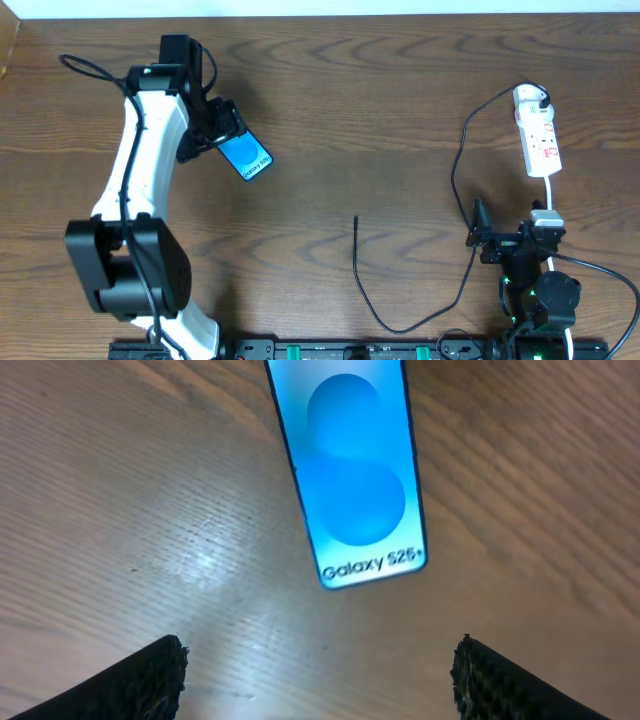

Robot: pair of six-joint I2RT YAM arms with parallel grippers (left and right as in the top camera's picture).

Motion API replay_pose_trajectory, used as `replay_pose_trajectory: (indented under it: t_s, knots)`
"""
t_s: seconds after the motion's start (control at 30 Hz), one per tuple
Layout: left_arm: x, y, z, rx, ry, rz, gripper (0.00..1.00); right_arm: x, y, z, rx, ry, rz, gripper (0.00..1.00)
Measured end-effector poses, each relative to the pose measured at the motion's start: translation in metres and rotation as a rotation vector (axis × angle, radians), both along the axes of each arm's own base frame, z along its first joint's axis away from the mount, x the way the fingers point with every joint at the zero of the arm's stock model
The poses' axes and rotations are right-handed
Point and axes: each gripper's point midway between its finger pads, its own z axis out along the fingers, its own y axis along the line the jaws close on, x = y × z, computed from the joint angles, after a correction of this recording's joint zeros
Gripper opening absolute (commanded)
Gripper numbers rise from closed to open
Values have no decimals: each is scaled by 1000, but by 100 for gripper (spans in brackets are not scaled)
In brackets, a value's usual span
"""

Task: Plug charger to phone and switch on socket
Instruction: 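Lower the left gripper toward the phone's lower edge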

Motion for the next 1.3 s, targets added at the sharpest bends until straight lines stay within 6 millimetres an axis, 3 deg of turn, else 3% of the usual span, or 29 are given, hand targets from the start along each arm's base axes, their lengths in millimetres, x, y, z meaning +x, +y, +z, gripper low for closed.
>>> replay_pose_trajectory:
  t_s: [0.3,1.3]
  knots:
    - [17,-5,-2,-42,-16,69,85,0,0,0,0,0,0,99]
    - [10,-6,-3,-49,12,69,85,0,0,0,0,0,0,99]
